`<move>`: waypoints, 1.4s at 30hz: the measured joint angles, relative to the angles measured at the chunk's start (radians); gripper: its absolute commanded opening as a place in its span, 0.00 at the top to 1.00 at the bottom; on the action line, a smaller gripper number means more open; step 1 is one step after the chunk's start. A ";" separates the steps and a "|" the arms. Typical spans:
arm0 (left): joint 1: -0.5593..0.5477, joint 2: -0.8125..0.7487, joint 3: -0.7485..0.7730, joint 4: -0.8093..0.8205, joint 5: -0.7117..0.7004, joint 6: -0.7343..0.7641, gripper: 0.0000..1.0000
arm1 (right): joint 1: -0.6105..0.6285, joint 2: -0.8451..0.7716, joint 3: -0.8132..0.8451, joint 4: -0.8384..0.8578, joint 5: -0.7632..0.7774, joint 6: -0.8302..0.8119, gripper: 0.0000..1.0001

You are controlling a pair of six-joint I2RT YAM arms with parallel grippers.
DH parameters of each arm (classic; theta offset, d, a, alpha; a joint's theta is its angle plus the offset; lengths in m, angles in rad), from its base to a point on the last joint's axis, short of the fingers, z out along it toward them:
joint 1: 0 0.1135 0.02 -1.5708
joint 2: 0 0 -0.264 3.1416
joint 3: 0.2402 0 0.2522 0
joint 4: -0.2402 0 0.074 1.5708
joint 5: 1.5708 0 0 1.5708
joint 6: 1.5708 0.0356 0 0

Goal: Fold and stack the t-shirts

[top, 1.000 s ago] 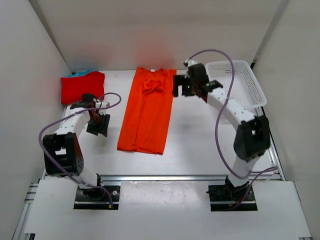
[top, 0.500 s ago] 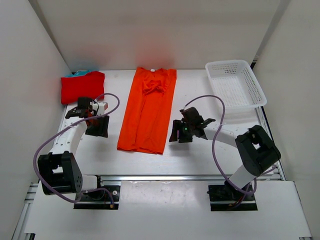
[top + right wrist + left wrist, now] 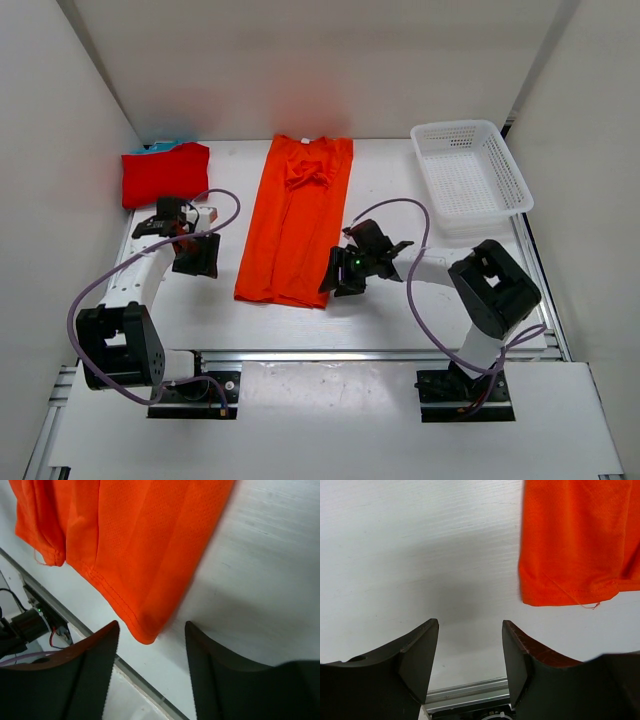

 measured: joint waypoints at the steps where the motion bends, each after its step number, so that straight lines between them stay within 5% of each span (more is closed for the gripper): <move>1: -0.002 0.000 -0.001 0.001 0.000 0.000 0.35 | -0.001 0.010 0.001 0.009 -0.014 0.010 0.48; 4: -0.013 0.000 -0.006 0.002 0.000 0.000 0.35 | -0.007 0.043 0.001 0.033 -0.055 0.029 0.60; 8: -0.032 0.000 -0.013 0.001 0.001 0.001 0.35 | -0.008 0.082 -0.002 0.060 -0.103 0.043 1.00; 9: -0.036 0.001 -0.013 0.000 0.001 0.001 0.35 | -0.009 0.089 -0.004 0.061 -0.112 0.042 1.00; 18: -0.222 0.015 -0.014 -0.011 -0.045 0.051 0.36 | -0.127 -0.027 -0.134 0.010 -0.127 -0.014 0.99; 25: -0.418 0.058 -0.014 -0.060 -0.053 0.141 0.37 | -0.141 -0.177 -0.221 -0.100 -0.096 -0.151 0.64; 29: -0.474 0.057 -0.015 -0.047 -0.045 0.144 0.36 | -0.134 -0.281 -0.239 -0.208 -0.006 -0.211 0.59; 36: -0.377 0.052 -0.081 0.049 0.121 0.034 0.35 | 0.047 -0.317 -0.067 -0.332 0.154 -0.283 0.50; 42: -0.302 0.056 -0.155 0.111 0.214 -0.074 0.35 | 0.114 -0.068 0.218 -0.299 0.137 -0.331 0.48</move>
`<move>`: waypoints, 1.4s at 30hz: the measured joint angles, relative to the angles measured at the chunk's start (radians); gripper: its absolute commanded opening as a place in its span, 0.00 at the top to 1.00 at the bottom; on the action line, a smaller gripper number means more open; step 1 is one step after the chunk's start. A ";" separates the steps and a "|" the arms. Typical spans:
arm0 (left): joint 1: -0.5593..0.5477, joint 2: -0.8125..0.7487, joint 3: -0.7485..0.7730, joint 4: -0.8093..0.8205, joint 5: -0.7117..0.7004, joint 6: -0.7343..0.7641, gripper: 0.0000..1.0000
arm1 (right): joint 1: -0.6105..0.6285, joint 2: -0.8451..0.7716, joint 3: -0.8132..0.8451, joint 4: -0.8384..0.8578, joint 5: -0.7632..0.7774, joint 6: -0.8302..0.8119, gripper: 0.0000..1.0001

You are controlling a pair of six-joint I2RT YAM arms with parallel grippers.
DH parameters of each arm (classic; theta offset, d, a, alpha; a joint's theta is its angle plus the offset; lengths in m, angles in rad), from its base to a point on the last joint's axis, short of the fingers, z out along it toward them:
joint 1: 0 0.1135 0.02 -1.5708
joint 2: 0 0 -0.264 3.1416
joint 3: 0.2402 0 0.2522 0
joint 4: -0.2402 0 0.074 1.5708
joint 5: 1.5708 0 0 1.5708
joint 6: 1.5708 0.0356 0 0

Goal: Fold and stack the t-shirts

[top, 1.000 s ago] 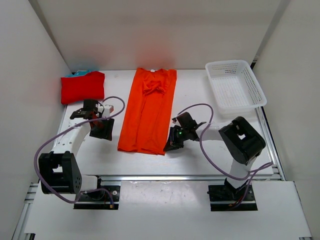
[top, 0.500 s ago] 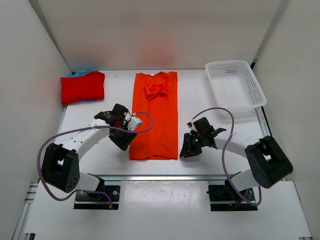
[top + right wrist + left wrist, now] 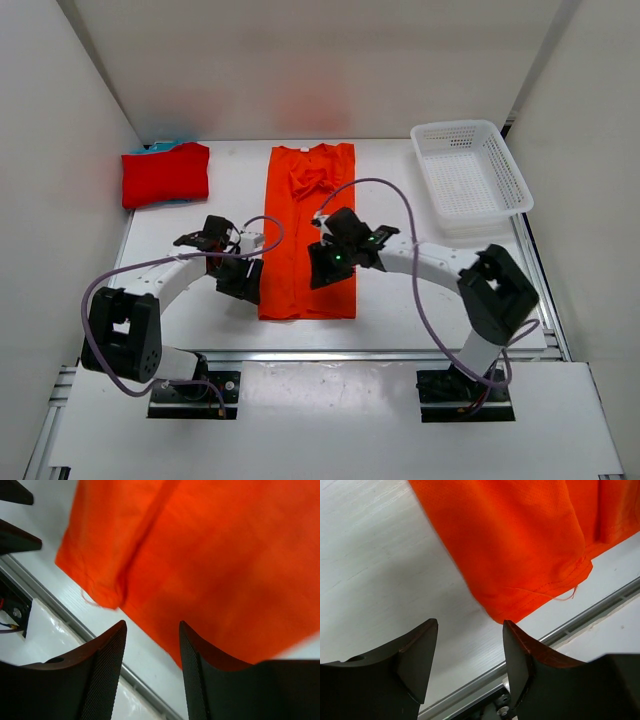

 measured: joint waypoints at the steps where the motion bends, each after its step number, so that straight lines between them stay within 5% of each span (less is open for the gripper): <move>1: 0.006 0.000 -0.006 0.007 0.007 -0.010 0.35 | 0.014 0.043 0.035 0.009 -0.010 -0.005 0.48; 15: 0.047 -0.013 -0.018 0.057 0.026 -0.064 0.34 | 0.097 0.244 0.117 0.055 -0.122 0.009 0.41; 32: 0.041 -0.019 -0.024 0.077 0.026 -0.072 0.34 | 0.126 0.324 0.221 0.066 -0.133 0.025 0.52; 38: 0.047 -0.020 -0.031 0.078 0.023 -0.072 0.33 | 0.128 0.359 0.238 0.065 -0.152 0.027 0.66; 42: 0.048 -0.020 -0.032 0.078 0.020 -0.072 0.33 | 0.119 0.382 0.229 0.071 -0.175 0.039 0.99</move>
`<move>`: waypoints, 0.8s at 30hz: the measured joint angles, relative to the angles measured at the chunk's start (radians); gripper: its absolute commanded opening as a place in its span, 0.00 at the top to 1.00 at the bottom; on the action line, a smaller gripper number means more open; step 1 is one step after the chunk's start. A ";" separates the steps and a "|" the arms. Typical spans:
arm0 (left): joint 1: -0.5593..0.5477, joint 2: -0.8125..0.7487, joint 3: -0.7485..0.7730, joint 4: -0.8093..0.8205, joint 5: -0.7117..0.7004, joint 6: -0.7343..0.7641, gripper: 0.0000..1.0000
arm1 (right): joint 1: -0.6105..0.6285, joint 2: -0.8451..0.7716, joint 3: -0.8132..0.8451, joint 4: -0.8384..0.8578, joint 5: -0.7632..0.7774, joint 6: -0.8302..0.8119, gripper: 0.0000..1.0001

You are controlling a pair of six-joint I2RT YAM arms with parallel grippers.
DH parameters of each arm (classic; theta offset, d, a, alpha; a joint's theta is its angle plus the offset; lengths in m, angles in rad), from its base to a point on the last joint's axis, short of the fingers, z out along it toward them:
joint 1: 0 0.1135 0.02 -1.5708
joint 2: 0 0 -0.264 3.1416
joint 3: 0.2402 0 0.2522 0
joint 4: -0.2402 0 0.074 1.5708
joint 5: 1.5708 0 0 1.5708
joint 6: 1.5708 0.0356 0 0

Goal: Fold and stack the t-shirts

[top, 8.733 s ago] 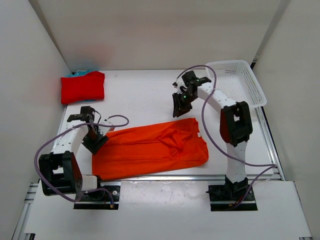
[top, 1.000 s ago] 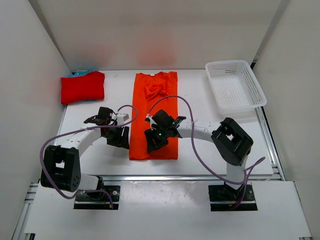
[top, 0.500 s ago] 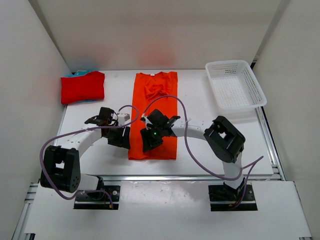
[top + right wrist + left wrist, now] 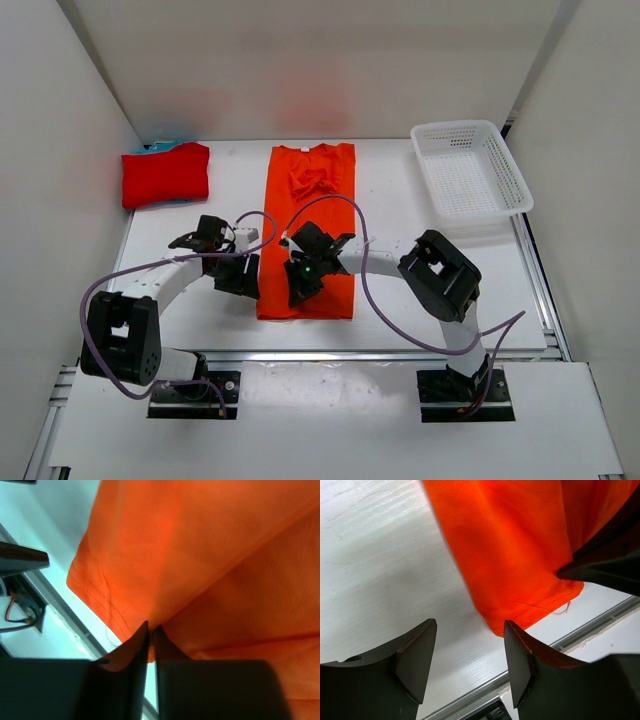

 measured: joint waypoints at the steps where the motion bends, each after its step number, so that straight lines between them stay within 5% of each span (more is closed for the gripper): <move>1: 0.000 0.000 0.000 0.000 -0.003 0.000 0.33 | -0.003 -0.001 -0.008 0.003 -0.007 0.008 1.00; 8: -0.047 -0.004 0.000 -0.005 -0.030 0.004 0.33 | -0.041 -0.058 -0.123 0.051 -0.039 0.065 0.98; 14: -0.111 -0.004 0.000 -0.026 -0.057 0.017 0.33 | -0.045 -0.070 -0.144 0.057 -0.065 0.086 0.67; 24: -0.254 0.024 0.000 -0.035 -0.065 0.033 0.32 | -0.082 -0.338 -0.227 0.012 -0.034 0.069 0.57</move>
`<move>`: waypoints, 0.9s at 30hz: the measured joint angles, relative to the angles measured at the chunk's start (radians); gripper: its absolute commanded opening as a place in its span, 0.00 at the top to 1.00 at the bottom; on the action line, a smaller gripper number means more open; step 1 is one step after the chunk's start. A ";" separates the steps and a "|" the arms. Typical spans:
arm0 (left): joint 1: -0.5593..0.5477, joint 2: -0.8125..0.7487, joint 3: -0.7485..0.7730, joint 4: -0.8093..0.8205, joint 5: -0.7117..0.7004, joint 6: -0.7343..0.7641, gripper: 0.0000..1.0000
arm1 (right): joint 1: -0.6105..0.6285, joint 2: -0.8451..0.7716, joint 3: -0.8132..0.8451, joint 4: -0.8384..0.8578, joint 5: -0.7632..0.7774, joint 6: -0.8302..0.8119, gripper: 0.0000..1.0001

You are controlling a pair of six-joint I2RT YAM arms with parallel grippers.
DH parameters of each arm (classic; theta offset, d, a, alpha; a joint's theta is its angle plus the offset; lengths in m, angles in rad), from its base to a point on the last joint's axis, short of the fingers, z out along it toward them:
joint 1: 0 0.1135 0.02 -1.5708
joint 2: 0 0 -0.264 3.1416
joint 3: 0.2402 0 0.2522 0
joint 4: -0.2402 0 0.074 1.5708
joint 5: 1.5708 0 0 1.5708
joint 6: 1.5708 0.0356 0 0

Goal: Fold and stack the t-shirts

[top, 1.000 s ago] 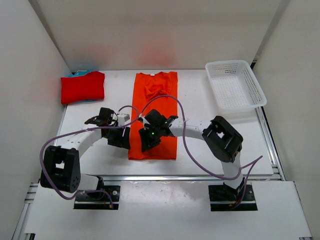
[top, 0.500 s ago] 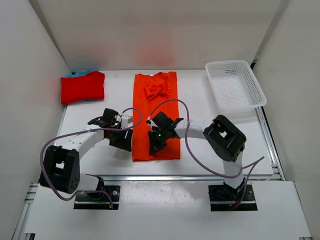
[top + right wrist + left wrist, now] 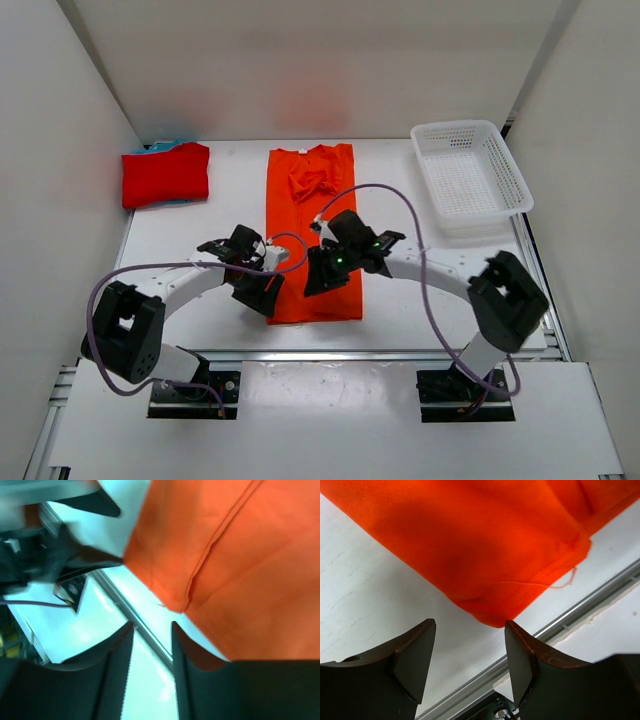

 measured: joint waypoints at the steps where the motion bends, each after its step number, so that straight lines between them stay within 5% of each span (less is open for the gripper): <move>1: -0.001 0.011 0.000 0.000 -0.005 -0.002 0.32 | -0.007 -0.039 -0.012 -0.003 0.013 0.005 0.57; 8: 0.039 0.071 0.010 0.001 -0.025 -0.023 0.31 | -0.141 -0.269 -0.269 -0.033 0.091 0.071 0.52; 21: -0.014 0.085 0.017 0.012 -0.036 -0.039 0.38 | -0.214 -0.220 -0.429 0.006 0.051 0.134 0.45; 23: -0.014 0.100 0.024 0.014 -0.029 -0.047 0.50 | -0.208 -0.205 -0.429 0.035 0.031 0.141 0.52; 27: -0.008 0.141 0.037 0.029 0.010 -0.064 0.75 | -0.217 -0.174 -0.431 0.072 0.011 0.149 0.86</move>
